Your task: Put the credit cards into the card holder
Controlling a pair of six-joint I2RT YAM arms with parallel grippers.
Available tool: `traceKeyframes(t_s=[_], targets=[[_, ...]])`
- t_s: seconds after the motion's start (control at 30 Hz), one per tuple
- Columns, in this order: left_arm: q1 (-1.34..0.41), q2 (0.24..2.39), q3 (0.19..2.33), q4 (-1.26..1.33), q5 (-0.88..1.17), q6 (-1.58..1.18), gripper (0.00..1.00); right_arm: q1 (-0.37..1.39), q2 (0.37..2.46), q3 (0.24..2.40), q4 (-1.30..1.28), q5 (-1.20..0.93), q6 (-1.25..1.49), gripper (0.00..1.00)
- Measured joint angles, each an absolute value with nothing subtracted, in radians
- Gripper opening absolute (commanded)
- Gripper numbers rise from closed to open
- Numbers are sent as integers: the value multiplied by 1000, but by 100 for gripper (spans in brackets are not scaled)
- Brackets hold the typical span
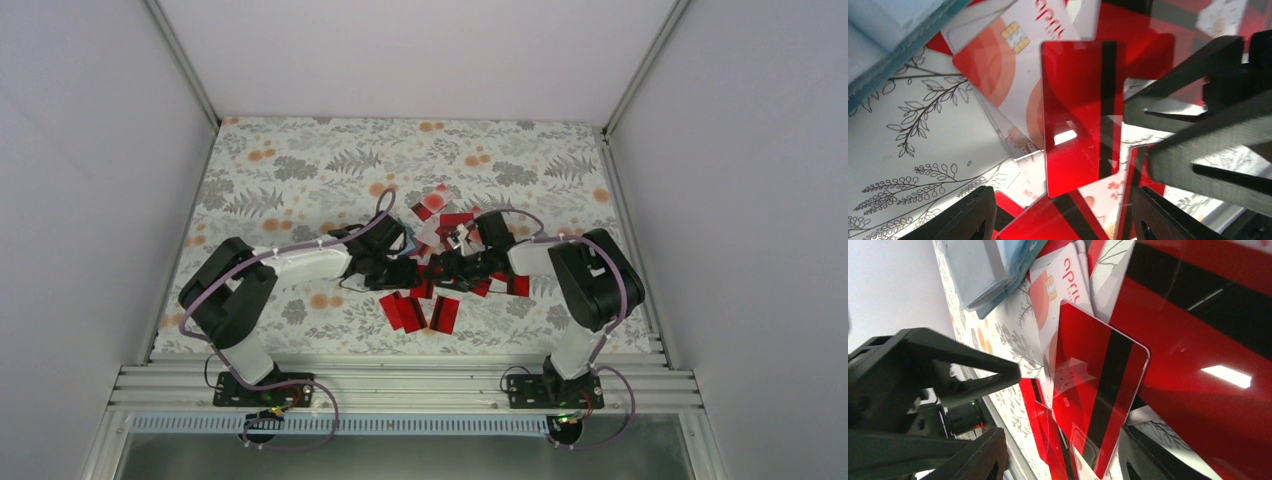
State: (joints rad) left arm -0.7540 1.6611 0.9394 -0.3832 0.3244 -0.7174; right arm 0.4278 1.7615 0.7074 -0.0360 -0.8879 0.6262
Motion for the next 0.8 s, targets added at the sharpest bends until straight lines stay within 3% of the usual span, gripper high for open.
traceKeyframes(t_s=[0.8], targets=[[-736,1687,849,-235,457,-738,70,482,1840,760,-10,-931,620,56]])
